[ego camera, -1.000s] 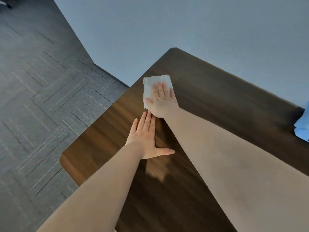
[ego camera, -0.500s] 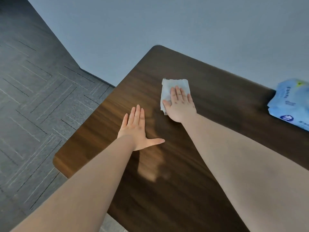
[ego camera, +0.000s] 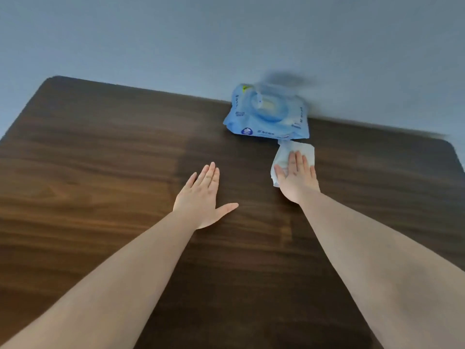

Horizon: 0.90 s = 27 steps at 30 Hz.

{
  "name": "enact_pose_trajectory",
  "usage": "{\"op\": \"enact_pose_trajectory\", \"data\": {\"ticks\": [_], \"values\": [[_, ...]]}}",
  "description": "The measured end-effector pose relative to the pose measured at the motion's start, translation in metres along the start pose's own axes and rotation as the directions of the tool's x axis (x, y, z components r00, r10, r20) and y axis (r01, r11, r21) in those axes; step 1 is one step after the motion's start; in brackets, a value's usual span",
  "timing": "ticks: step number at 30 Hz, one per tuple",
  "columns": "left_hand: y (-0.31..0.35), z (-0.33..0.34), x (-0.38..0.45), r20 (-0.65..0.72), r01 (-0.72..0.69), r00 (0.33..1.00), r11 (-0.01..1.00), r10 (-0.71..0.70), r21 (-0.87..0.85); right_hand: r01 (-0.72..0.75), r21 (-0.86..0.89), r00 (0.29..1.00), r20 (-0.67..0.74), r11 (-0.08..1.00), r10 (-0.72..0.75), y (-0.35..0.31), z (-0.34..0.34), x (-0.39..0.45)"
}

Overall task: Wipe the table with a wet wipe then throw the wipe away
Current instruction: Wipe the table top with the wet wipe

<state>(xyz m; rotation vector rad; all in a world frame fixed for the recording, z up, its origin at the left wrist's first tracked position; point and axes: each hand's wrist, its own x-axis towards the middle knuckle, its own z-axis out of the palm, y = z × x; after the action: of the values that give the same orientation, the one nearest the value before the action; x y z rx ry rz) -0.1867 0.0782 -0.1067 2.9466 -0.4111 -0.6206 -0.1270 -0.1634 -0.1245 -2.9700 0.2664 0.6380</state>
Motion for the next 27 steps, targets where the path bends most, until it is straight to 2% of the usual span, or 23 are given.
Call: {"op": "enact_pose_trajectory", "data": {"ticks": [6,12,16,21,24,27], "values": [[0.122,-0.009,0.067,0.027,-0.164,0.986,0.984,0.162,0.065,-0.182,0.112,0.982,-0.029,0.977,0.187,0.148,-0.012,0.012],[0.254,-0.005,0.121,0.067,-0.339,0.941,0.932,0.333,0.126,-0.356,0.185,0.93,-0.024,0.916,0.366,0.298,-0.019,0.009],[0.302,0.003,0.14,0.178,-0.379,0.922,0.899,0.345,0.221,-0.447,0.176,0.891,0.003,0.877,0.453,0.378,-0.024,-0.001],[0.312,0.009,0.142,0.198,-0.332,0.937,0.912,0.289,0.242,-0.435,0.163,0.898,0.009,0.885,0.44,0.412,-0.024,-0.004],[0.312,0.005,0.143,0.198,-0.322,0.939,0.919,0.279,0.228,-0.43,0.152,0.902,0.024,0.89,0.432,0.402,-0.027,-0.002],[0.312,0.004,0.139,0.182,-0.319,0.94,0.931,0.288,0.176,-0.342,0.126,0.94,0.038,0.931,0.34,0.373,-0.028,0.0]]}}
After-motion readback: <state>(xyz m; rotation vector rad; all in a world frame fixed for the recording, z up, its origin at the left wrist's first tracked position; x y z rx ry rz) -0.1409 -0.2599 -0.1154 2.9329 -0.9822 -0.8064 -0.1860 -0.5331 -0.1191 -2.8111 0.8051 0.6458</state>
